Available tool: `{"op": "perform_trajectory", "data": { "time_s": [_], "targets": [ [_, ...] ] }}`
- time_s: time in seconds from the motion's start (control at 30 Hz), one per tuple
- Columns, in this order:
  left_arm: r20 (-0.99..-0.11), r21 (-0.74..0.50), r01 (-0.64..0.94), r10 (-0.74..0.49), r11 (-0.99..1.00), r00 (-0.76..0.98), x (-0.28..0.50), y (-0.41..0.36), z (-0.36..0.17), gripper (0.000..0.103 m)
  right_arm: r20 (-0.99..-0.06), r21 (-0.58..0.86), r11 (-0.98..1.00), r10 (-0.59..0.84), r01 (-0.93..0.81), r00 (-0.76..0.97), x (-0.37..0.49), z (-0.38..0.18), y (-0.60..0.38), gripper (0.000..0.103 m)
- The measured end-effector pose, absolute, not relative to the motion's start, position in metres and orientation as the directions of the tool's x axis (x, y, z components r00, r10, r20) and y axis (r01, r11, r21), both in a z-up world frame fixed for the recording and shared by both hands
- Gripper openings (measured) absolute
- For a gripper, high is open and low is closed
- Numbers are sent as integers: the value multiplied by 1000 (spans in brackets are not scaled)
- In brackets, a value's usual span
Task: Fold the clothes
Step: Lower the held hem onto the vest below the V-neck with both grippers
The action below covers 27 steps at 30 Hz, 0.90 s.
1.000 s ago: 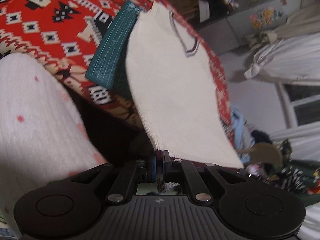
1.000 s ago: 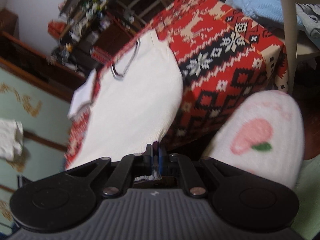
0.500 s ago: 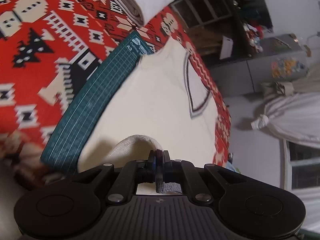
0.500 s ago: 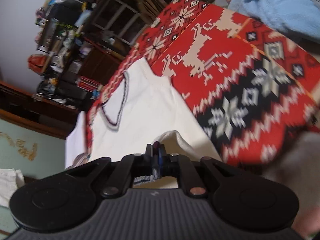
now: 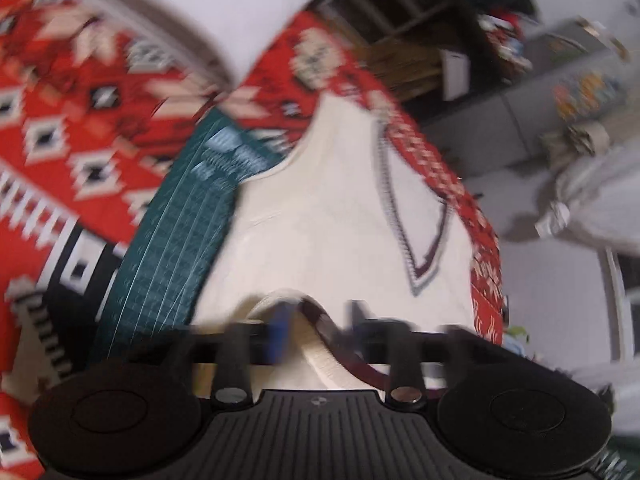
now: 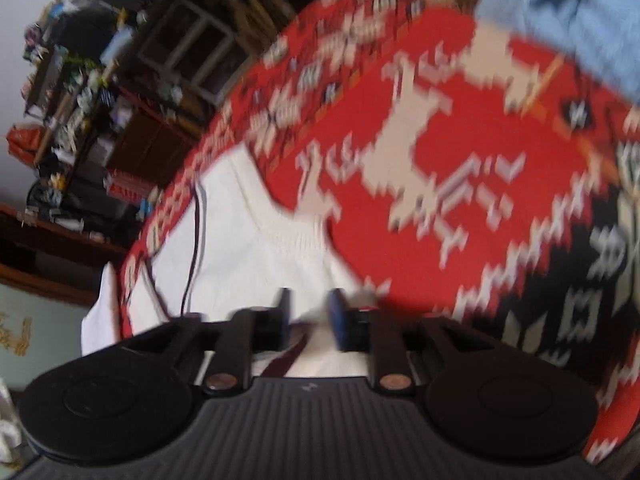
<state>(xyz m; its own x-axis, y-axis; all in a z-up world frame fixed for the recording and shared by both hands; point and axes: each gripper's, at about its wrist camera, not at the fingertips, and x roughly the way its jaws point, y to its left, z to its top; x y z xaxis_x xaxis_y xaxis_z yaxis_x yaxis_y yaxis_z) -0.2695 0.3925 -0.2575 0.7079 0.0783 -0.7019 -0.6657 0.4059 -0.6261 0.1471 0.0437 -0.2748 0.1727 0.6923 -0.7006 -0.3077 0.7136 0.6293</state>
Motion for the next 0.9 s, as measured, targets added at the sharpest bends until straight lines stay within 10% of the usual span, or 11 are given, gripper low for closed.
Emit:
{"op": "perform_trajectory", "data": {
  "time_s": [0.57, 0.67, 0.73, 0.8, 0.9],
  "targets": [
    [-717, -164, -504, 249, 848, 651, -244, 349, -260, 56, -700, 111, 414, 678, -904, 224, 68, -245, 86, 33],
    [-720, -172, -512, 248, 842, 648, -241, 353, -267, 46, -707, 105, 417, 670, -903, 227, 70, -253, 91, 27],
    [-720, -191, -520, 241, 833, 651, -240, 358, -272, 25, -713, 110, 432, 662, -895, 232, 72, -257, 93, 5],
    [-717, -239, -525, 216, 817, 663, -241, 362, -276, 5, -709, 141, 457, 666, -878, 233, 76, -257, 90, 5],
    [-681, -351, -571, 217, 742, 700, -260, 368, -270, 5, -692, 216, 501, 684, -838, 230, 83, -251, 81, 4]
  ]
}}
